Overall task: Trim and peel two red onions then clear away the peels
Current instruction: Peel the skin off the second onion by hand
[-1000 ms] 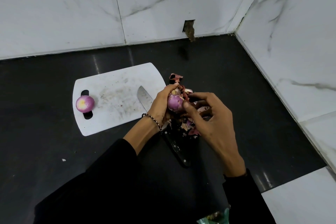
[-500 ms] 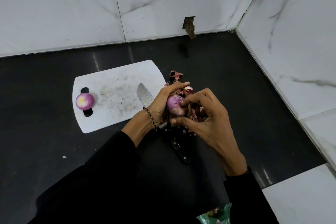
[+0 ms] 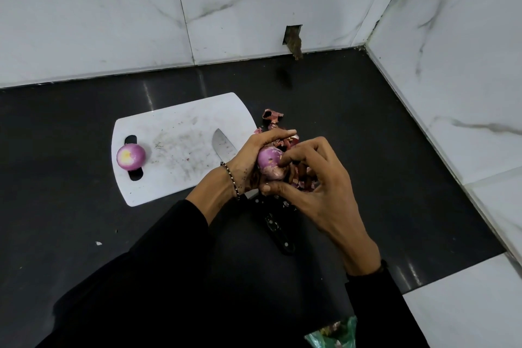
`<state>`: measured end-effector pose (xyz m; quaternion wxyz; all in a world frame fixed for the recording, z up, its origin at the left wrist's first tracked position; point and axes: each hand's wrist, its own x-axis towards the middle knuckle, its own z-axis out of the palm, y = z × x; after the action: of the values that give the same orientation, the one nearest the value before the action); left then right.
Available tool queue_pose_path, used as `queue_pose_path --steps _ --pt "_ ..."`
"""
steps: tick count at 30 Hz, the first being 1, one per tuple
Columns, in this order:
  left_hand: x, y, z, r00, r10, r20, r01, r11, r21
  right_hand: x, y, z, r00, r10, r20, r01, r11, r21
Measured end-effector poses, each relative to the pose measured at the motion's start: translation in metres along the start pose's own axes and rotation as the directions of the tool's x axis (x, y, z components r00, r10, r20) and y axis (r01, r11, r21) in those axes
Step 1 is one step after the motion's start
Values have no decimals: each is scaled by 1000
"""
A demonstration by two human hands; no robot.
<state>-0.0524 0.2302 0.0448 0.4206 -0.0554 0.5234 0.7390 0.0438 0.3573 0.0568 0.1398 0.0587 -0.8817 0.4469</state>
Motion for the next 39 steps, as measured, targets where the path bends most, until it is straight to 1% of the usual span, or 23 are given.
queue_pose_path --steps 6,9,12,16,21,25,30,34,39 --pt "-4 0 1 996 -32 83 33 999 -13 2 3 1 998 5 62 -5 1000 3" --pt "-3 0 0 998 -9 65 12 999 -41 1 4 3 1000 6 30 -8 999 39" --pt "-2 -2 -1 998 37 47 -36 999 -31 1 3 2 1000 14 -4 -13 996 84" --pt "-2 -2 -1 998 24 63 -22 999 -33 2 3 3 1000 2 1 -2 998 56" --pt "-6 -2 1 992 71 100 -69 997 -27 1 5 3 1000 -6 14 5 999 36" --pt "-4 0 1 996 0 91 1 1000 -17 1 4 4 1000 1 18 -1 1000 19" --pt "-5 2 3 995 -21 98 19 1000 15 1 5 2 1000 5 31 -5 1000 -3" --pt "-7 1 1 994 6 112 -10 999 37 1 6 2 999 2 49 -2 1000 4" --pt "-8 0 0 994 -59 90 55 998 40 1 6 1 997 -3 75 3 1000 0"
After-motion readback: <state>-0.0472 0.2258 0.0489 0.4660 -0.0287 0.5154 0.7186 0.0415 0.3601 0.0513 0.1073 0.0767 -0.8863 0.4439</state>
